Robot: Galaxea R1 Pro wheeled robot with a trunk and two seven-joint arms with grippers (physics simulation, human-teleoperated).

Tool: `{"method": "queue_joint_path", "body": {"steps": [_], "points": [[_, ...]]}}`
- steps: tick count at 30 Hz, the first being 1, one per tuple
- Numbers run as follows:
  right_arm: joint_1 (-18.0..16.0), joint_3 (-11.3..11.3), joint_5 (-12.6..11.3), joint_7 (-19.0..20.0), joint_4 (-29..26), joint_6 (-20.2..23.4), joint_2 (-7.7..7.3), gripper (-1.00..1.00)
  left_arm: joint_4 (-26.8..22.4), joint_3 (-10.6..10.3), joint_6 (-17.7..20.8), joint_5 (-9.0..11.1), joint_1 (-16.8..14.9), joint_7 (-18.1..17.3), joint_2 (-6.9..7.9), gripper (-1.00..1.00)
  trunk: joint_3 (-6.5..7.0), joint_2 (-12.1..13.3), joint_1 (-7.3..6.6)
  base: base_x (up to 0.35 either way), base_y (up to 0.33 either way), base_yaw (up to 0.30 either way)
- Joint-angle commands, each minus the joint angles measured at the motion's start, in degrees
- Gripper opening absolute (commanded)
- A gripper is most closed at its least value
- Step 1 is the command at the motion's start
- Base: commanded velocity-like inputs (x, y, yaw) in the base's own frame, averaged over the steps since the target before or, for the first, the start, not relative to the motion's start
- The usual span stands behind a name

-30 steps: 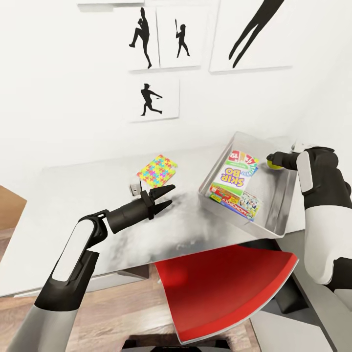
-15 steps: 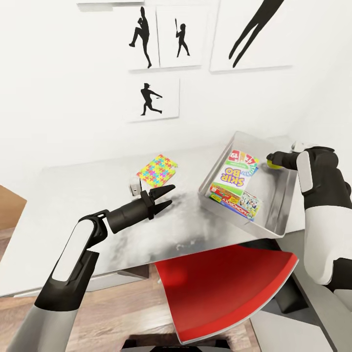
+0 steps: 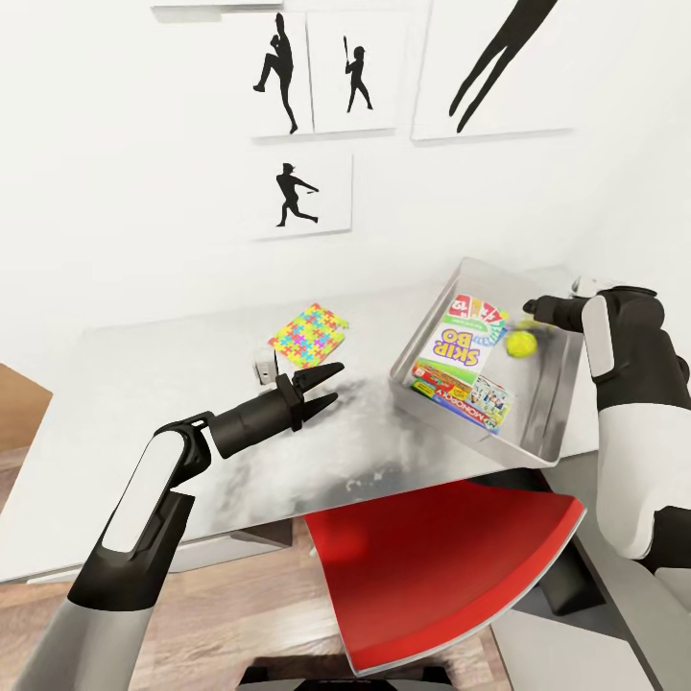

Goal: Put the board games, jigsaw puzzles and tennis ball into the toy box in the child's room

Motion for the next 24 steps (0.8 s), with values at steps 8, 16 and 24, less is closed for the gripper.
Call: {"method": "queue_joint_path", "body": {"steps": [8,16,24], "points": [[-0.14,0.31,-0.61,-0.52,-0.16,0.18,-0.01,1.0,-0.04,-0.04,0.07,0.53,-0.04,0.43,0.03,1.0,-0.06,-0.06,0.02,0.0,0.0,0.0],[-0.15,0.38,-0.61,-0.53,-1.47,0.31,-0.01,1.0,-0.04,-0.05,0.07,0.53,-0.04,0.43,0.03,1.0,-0.06,-0.06,0.02,0.0,0.0,0.0],[0.46,0.25,-0.74,-0.42,-9.4,1.57,-0.08,1.0,-0.04,0.0,-0.03,0.53,0.09,0.42,0.03,1.0,-0.06,-0.06,0.02,0.0,0.0,0.0]]}}
